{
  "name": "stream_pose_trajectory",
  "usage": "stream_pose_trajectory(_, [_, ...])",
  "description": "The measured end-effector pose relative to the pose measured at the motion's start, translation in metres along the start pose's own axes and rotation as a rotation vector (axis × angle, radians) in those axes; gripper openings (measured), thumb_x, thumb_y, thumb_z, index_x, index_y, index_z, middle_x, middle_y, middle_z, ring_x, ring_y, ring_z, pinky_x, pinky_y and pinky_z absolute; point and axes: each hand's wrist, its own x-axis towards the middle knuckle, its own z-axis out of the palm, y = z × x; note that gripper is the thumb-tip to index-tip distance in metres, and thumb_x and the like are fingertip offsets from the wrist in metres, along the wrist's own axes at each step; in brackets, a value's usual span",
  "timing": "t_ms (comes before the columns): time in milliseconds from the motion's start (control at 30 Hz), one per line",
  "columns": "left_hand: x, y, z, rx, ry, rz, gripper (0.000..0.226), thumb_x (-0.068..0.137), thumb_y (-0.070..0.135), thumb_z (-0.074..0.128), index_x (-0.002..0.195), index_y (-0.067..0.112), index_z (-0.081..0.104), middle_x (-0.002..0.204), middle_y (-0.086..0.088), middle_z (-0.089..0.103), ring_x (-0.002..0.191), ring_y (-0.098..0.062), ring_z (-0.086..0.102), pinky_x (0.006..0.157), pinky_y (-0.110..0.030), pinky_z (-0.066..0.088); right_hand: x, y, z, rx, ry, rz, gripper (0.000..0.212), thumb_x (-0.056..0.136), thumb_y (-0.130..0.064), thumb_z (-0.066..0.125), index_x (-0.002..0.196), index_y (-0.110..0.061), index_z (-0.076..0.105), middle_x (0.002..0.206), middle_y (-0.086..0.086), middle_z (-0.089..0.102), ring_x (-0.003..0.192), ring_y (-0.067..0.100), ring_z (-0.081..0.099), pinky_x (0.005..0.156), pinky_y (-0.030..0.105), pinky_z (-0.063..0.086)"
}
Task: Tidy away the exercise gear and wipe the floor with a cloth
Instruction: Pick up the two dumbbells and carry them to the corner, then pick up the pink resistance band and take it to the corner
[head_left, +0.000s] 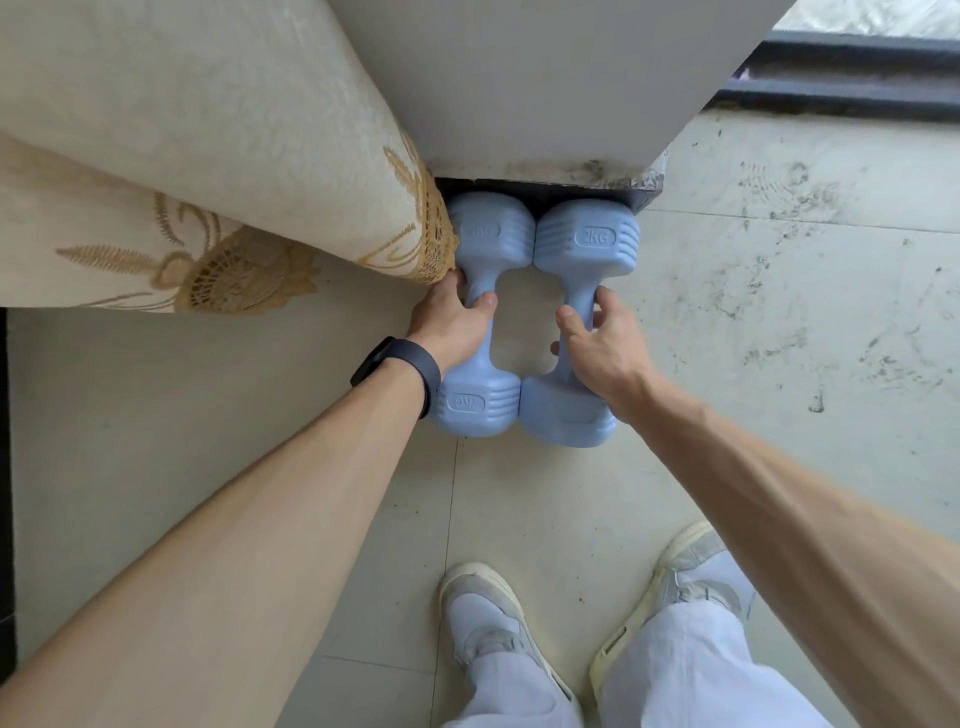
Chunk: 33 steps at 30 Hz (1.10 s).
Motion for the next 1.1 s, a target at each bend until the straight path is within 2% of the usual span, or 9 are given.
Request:
stream_pose_trajectory(133, [0.001,0.009,-0.007,0.143,-0.027,-0.011,0.045,0.097,0.035,0.056,0.138,0.016,0.052,0.134,-0.008,0.06,0.121,-0.03,0.056,0.097,-0.033,0.047,-0.001,-0.001,-0.002,-0.056,-0.001,0.006,0.028,0.094,-0.042,0.053,0.116,-0.024,0.055,0.104,-0.001,0.07,0.101,0.032,0.068,0.095,0.051,0.052])
stream_pose_trajectory(233, [-0.017,0.015,-0.007,0.235,-0.016,0.01,0.04,0.095,0.03,0.058,0.132,0.014,0.053,0.13,-0.01,0.06,0.119,-0.032,0.056,0.088,-0.03,0.043,-0.008,-0.014,-0.017,-0.228,-0.089,0.056,0.041,0.1,-0.037,0.053,0.139,-0.024,0.049,0.128,0.006,0.066,0.119,0.034,0.061,0.103,0.045,0.047])
stream_pose_trajectory(333, [-0.062,0.019,-0.005,0.389,0.01,0.081,0.047,0.095,0.026,0.054,0.141,0.016,0.046,0.14,-0.013,0.051,0.129,-0.034,0.048,0.099,-0.036,0.042,-0.039,-0.034,-0.036,-0.374,-0.131,0.072,0.059,0.101,-0.034,0.052,0.156,-0.026,0.033,0.147,0.007,0.053,0.132,0.029,0.052,0.108,0.038,0.043])
stream_pose_trajectory(433, [-0.123,0.023,-0.008,0.548,-0.046,0.141,0.051,0.095,0.026,0.054,0.145,0.023,0.046,0.146,-0.007,0.049,0.132,-0.031,0.046,0.106,-0.038,0.04,-0.095,-0.051,-0.055,-0.505,-0.157,-0.002,0.05,0.099,-0.028,0.051,0.149,-0.024,0.045,0.142,0.008,0.058,0.127,0.028,0.056,0.104,0.032,0.042])
stream_pose_trajectory(600, [-0.236,0.061,-0.049,0.811,-0.028,0.176,0.047,0.095,0.031,0.051,0.141,0.028,0.047,0.144,0.001,0.051,0.14,-0.025,0.032,0.11,-0.042,0.025,-0.22,-0.096,-0.095,-0.688,-0.196,-0.159,0.041,0.099,-0.025,0.049,0.139,-0.026,0.056,0.141,0.006,0.059,0.127,0.033,0.052,0.104,0.037,0.043])
stream_pose_trajectory(700, [-0.308,0.096,-0.095,0.795,-0.038,0.155,0.047,0.095,0.03,0.049,0.142,0.03,0.046,0.145,0.003,0.051,0.14,-0.022,0.033,0.111,-0.043,0.025,-0.306,-0.143,-0.129,-0.78,-0.165,-0.276,0.04,0.099,-0.028,0.05,0.139,-0.028,0.057,0.144,-0.003,0.057,0.133,0.026,0.046,0.109,0.032,0.035])
stream_pose_trajectory(867, [-0.439,0.163,-0.186,0.639,0.017,0.129,0.045,0.094,0.03,0.048,0.138,0.028,0.052,0.135,-0.002,0.058,0.124,-0.029,0.052,0.099,-0.038,0.041,-0.442,-0.235,-0.183,-0.845,-0.088,-0.493,0.034,0.098,-0.028,0.056,0.131,-0.025,0.065,0.136,-0.002,0.064,0.133,0.029,0.049,0.111,0.038,0.039])
stream_pose_trajectory(1000, [-0.539,0.208,-0.26,0.516,0.176,0.188,0.043,0.095,0.032,0.049,0.138,0.03,0.054,0.136,0.0,0.059,0.123,-0.028,0.055,0.099,-0.038,0.044,-0.54,-0.32,-0.222,-0.833,0.021,-0.684,0.029,0.098,-0.029,0.058,0.124,-0.026,0.07,0.13,-0.004,0.068,0.127,0.025,0.055,0.109,0.036,0.041])
stream_pose_trajectory(1100, [-0.604,0.228,-0.302,0.44,0.32,0.258,0.041,0.093,0.032,0.05,0.133,0.03,0.058,0.132,0.001,0.063,0.12,-0.026,0.058,0.1,-0.039,0.045,-0.602,-0.37,-0.241,-0.784,0.126,-0.857,0.022,0.094,-0.023,0.066,0.114,-0.023,0.074,0.119,-0.003,0.073,0.116,0.026,0.062,0.102,0.035,0.045])
